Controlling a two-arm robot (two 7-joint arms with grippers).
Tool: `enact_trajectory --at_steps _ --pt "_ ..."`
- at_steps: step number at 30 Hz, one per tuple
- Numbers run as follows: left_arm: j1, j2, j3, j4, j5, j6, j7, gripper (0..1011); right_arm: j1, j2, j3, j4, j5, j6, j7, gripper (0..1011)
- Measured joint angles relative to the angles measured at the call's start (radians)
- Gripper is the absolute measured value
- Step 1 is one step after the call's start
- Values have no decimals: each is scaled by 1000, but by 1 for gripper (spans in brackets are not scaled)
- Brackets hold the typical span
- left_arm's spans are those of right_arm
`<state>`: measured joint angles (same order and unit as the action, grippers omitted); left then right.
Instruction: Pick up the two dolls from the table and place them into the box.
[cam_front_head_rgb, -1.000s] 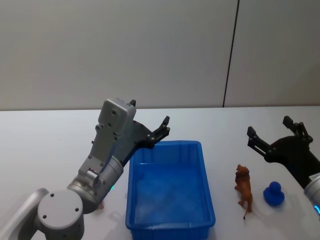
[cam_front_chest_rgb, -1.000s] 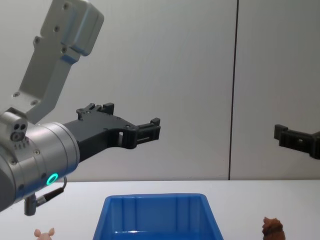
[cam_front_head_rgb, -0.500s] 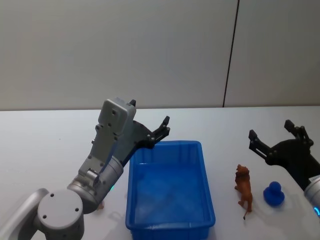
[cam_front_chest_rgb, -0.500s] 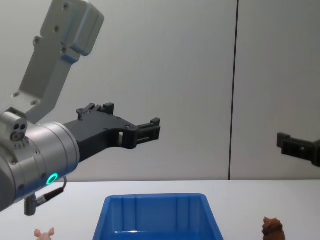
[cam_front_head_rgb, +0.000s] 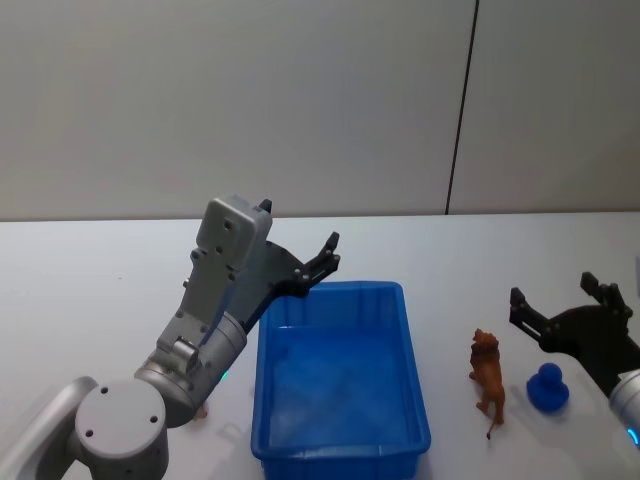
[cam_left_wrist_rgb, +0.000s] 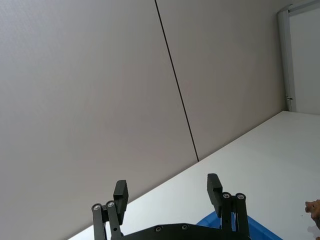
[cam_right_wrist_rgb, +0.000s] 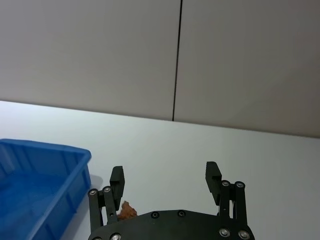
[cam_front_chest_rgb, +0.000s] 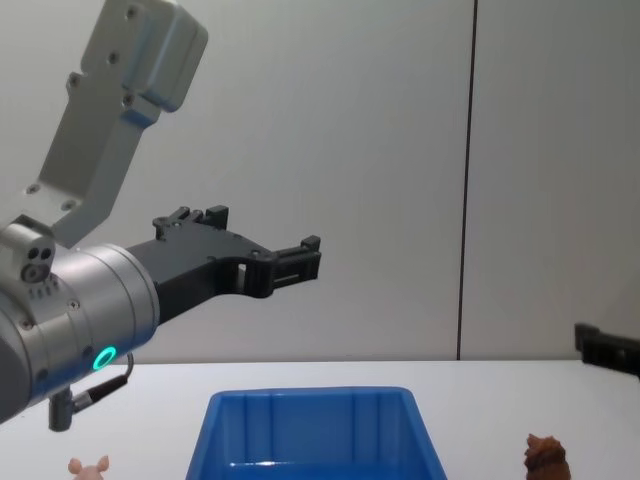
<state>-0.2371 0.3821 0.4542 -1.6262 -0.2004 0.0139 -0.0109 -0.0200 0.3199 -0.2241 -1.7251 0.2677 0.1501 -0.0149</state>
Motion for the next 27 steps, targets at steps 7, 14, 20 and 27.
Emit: enact_trajectory --at_steps 7,14,20,27 --pt "0 0 0 0 0 0 0 1001 0 -5 5 27 0 41 -23 1001" --pt "0 0 0 0 0 0 0 1001 6 -10 9 61 2 66 -32 1001" --pt "0 0 0 0 0 0 0 1001 15 -16 11 93 5 81 -32 1001" --pt "0 0 0 0 0 0 0 1001 28 -25 12 141 8 93 -25 1001"
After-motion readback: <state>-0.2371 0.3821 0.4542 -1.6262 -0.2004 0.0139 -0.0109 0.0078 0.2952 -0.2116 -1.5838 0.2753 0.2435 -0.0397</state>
